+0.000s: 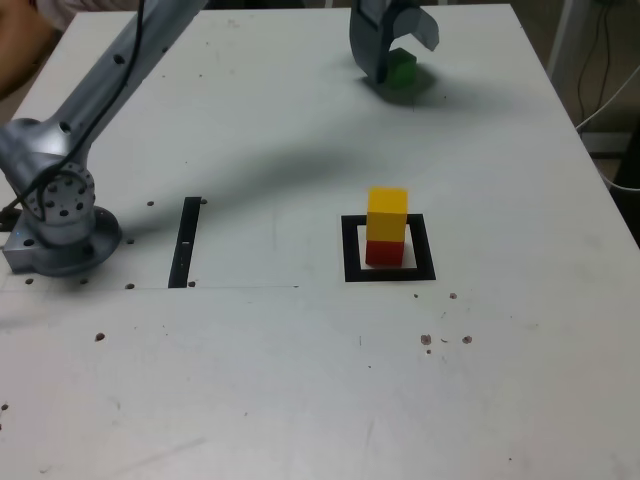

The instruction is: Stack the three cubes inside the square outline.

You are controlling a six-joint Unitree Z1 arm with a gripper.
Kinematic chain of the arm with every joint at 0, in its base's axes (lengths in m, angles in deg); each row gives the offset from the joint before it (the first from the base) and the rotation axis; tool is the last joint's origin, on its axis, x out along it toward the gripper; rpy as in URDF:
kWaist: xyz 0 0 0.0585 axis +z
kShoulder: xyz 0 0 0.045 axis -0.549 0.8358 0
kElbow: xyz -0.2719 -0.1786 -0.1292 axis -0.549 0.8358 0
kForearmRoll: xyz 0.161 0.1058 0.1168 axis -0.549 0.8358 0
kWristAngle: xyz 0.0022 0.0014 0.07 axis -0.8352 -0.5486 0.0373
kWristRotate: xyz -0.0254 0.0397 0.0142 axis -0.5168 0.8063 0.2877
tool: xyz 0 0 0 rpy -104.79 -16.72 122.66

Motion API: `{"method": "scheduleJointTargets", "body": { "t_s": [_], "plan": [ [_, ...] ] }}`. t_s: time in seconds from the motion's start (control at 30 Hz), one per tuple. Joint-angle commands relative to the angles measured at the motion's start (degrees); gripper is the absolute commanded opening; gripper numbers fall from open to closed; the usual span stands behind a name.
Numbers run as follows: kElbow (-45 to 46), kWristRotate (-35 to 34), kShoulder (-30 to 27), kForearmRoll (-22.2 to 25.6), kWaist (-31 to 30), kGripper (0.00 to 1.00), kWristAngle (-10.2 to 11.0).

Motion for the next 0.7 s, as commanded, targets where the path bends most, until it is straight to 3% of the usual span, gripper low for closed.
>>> {"method": "scheduleJointTargets", "body": {
  "t_s": [0.0, 0.2, 0.5, 0.67],
  "plan": [
    [0.2, -0.4, 0.7, -0.5, 0.0, 0.74, -0.2],
    [0.6, -1.0, 0.8, -2.0, -0.2, 0.56, -0.1],
    [0.6, -1.0, 0.6, -3.3, -0.2, 0.53, 0.1],
    [0.7, -1.0, 0.4, -3.3, -0.2, 0.44, 0.9]
  ]
}}
